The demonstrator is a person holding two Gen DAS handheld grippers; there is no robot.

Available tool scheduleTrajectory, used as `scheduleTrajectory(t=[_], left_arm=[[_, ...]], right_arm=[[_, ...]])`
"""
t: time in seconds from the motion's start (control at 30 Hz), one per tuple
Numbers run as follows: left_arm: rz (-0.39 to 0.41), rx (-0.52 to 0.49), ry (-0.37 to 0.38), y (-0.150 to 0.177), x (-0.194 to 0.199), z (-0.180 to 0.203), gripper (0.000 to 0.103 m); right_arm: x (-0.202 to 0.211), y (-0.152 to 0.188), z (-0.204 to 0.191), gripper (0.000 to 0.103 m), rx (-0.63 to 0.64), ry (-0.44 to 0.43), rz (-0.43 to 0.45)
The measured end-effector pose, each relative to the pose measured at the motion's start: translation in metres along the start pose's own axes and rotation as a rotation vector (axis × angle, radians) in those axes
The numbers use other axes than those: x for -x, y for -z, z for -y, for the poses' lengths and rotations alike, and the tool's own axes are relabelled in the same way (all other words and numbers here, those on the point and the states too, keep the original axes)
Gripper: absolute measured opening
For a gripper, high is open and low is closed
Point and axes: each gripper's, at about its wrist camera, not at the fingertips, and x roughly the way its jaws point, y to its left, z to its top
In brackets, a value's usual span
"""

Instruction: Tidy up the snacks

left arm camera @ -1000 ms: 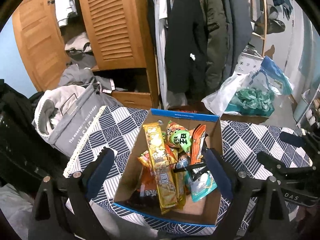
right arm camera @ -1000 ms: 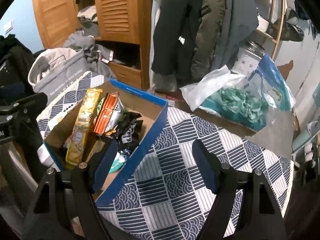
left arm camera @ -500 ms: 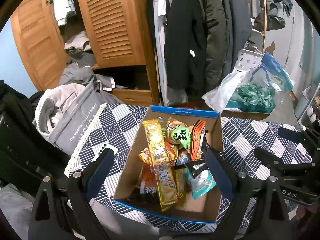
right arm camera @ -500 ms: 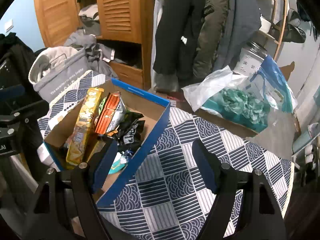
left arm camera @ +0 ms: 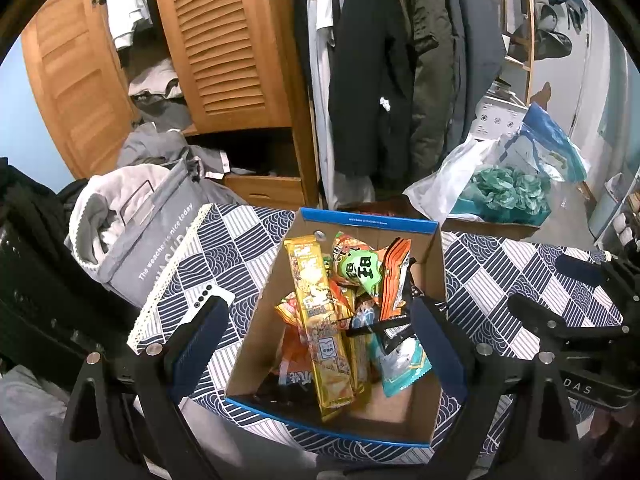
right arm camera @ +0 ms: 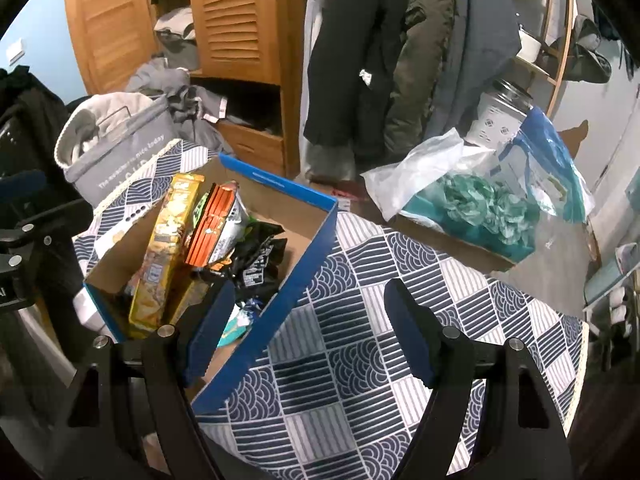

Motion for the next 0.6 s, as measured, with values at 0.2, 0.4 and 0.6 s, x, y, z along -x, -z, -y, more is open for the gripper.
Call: scheduleTrajectory(t=[0.2,0.4,0.6], left_arm=[[-0.005,-0.001,-0.003,0.0019,-0.0011,0.0016,0.094],[-0.009,0.000,0.000,0.0039,-0.0018,0.0026,0.094],[-0.023,-0.008,-0.002,0.0053,-0.0025,0.0057,0.094]], right_arm=[[0.0002,-0.0003,-0.0003,0.076,-0.002,0.002,0.000],[-0.0010,0.0016,0.0008,0.076,0.001,0.001,-0.003],[-0.0018,0.0027,0.0019,0.077,0.000,0.002,-0.005]])
